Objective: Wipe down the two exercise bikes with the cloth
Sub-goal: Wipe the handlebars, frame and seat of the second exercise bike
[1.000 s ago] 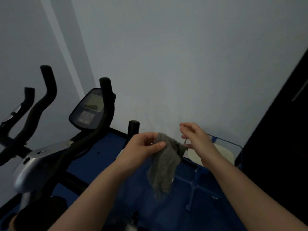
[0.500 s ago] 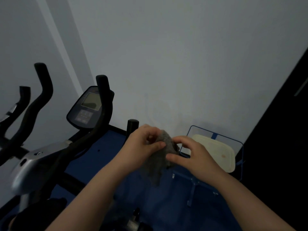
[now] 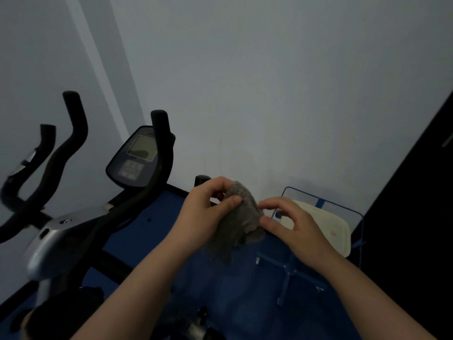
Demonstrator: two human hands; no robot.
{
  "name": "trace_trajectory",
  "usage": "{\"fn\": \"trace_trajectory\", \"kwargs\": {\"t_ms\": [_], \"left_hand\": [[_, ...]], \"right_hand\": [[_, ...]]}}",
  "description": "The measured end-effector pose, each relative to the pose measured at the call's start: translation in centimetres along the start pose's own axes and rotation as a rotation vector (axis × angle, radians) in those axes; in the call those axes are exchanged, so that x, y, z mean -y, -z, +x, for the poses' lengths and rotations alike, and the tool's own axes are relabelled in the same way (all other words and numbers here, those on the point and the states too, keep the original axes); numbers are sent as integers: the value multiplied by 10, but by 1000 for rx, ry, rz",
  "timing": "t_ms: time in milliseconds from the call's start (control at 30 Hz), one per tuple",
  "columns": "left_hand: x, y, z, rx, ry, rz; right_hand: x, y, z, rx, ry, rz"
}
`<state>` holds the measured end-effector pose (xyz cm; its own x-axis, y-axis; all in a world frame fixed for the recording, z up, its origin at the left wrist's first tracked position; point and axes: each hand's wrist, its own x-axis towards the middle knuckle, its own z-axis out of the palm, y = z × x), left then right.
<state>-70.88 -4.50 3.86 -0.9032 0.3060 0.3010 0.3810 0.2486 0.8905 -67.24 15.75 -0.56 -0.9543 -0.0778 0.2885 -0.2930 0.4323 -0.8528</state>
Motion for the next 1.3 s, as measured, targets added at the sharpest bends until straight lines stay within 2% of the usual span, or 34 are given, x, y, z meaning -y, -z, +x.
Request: {"fn": "trace_trajectory", "kwargs": {"t_ms": [200, 367, 467, 567, 633, 700, 800, 867, 967, 1033, 1167, 1300], "left_hand": [[3, 1, -4, -51, -13, -3], [7, -1, -14, -118, 21, 1], [16, 1, -24, -283, 40, 111], [23, 14, -36, -495, 72, 45], [29, 24, -43, -596, 88, 43], [38, 32, -48, -639, 124, 68], [52, 35, -59, -653, 197, 87], [58, 35, -67, -663, 235, 97], [61, 37, -73, -676, 252, 118], [63, 38, -72, -688, 267, 122], [66, 36, -68, -686, 315, 142], [67, 32, -66, -670, 368, 262]], "right_hand": [[15, -16, 9, 7, -13, 89], [19, -26, 5, 41, -190, 434], [22, -47, 3, -35, -322, 536], [27, -61, 9, -176, -438, 547], [34, -65, 16, -250, -430, 561], [42, -72, 25, -234, -382, 625], [40, -91, 31, -81, -326, 855], [34, -102, 28, -17, -352, 1056], [23, -107, 35, -116, -521, 1244], [27, -110, 48, -158, -554, 1272], [45, -120, 67, -243, -556, 1157], [46, -138, 62, -89, -464, 938]]}}
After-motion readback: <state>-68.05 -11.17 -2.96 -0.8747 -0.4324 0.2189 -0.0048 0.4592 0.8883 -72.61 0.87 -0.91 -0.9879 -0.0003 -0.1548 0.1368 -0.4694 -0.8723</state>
